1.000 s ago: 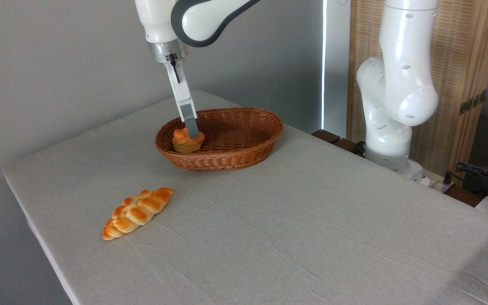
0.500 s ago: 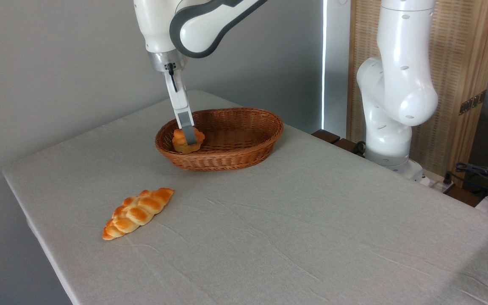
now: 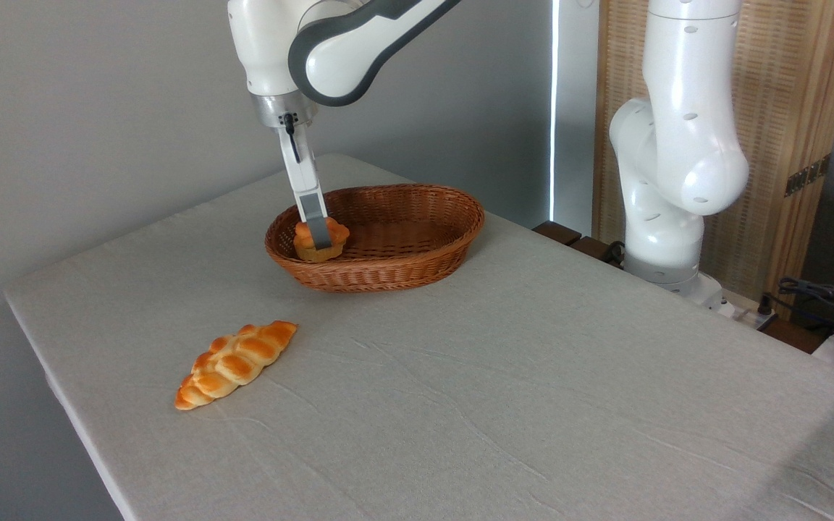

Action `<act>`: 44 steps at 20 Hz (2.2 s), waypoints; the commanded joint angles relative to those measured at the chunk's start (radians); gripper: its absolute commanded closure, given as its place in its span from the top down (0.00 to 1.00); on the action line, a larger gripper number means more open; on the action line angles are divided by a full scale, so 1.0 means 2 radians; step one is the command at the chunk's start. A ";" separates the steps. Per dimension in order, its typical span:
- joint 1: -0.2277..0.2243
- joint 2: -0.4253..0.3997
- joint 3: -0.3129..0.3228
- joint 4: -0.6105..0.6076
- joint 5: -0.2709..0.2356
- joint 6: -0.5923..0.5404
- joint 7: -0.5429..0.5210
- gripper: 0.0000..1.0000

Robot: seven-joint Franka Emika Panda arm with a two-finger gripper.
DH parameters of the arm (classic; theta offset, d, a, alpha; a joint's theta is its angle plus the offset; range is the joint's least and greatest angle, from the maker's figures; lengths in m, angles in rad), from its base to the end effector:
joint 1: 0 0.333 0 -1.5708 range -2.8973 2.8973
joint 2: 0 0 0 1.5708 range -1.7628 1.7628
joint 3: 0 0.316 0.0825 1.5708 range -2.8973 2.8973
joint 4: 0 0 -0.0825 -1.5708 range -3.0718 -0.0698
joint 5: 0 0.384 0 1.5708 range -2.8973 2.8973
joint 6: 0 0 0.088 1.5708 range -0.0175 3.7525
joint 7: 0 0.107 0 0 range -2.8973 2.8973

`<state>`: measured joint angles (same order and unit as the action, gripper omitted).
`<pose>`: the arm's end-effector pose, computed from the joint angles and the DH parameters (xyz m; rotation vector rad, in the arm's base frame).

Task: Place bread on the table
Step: 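Lift the round bun up out of the basket, then carry the bun over the basket rim and lower it beside the braided roll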

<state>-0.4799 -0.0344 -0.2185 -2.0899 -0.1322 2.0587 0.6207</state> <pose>0.4074 -0.3521 0.4389 2.4527 -1.7828 -0.0025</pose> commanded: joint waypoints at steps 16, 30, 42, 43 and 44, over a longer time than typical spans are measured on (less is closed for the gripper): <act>0.005 -0.001 -0.005 -0.004 -0.003 -0.018 0.006 0.24; 0.038 -0.009 0.067 0.123 0.004 -0.256 0.015 0.23; 0.050 0.032 0.204 0.112 0.092 -0.102 0.083 0.69; 0.051 0.034 0.205 0.112 0.092 -0.102 0.083 0.79; 0.051 0.039 0.204 0.108 0.092 -0.101 0.084 0.85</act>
<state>-0.3784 0.0277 0.1854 -1.8669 0.0389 1.8380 0.7795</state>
